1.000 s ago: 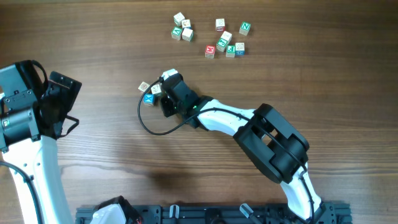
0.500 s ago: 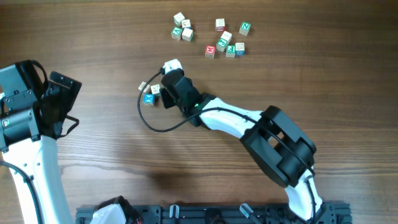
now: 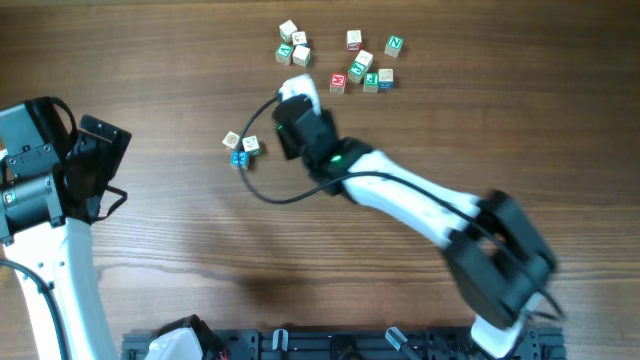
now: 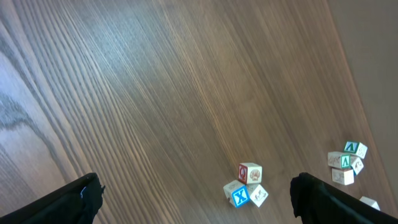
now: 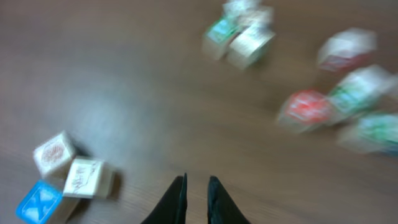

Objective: Form a circle

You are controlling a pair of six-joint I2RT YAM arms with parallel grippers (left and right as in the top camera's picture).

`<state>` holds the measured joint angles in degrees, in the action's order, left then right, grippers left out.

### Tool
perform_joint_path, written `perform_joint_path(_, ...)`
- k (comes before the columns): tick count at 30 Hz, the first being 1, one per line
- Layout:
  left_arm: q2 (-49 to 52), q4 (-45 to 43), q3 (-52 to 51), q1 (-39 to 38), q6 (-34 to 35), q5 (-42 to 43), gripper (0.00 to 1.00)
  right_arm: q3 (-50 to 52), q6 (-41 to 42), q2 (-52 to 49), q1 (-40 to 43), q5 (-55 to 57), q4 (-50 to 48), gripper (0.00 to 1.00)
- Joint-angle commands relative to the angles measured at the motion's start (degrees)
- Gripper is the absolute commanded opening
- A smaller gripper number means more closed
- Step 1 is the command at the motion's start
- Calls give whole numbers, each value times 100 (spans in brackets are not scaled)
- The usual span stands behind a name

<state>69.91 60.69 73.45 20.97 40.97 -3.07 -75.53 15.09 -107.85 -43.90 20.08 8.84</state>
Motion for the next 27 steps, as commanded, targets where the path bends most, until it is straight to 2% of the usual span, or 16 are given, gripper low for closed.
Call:
perform_joint_path(1,24,4,-26,-24,-70,28,100,-57,7,960,448,560,651,36)
perform_joint_path(3,24,4,-26,-24,-70,26,100,-57,7,1296,780,560,1106,59)
perform_joint_path(4,24,4,-26,-22,-70,28,100,-57,9,1460,962,560,1388,87)
perform_joint_path(5,24,4,-26,-24,-70,26,100,-57,11,1631,1141,560,1646,100)
perform_joint_path(10,24,4,-26,-22,-70,28,100,-57,-13,2675,1628,599,2194,100)
perform_joint_path(14,24,4,-26,-24,-70,28,100,-57,-13,3746,1635,1552,2562,100)
perform_joint_path(17,24,4,-26,-22,-70,28,100,-57,-90,4439,1635,1620,3294,100)
perform_joint_path(19,24,4,-26,-22,-70,26,100,-57,-400,4708,1644,1692,3508,99)
perform_joint_path(22,24,4,-26,-22,-70,26,100,-57,-396,5069,1744,2090,3897,100)
perform_joint_path(27,24,4,-26,-24,-70,28,100,-57,313,5729,1965,2105,4328,100)
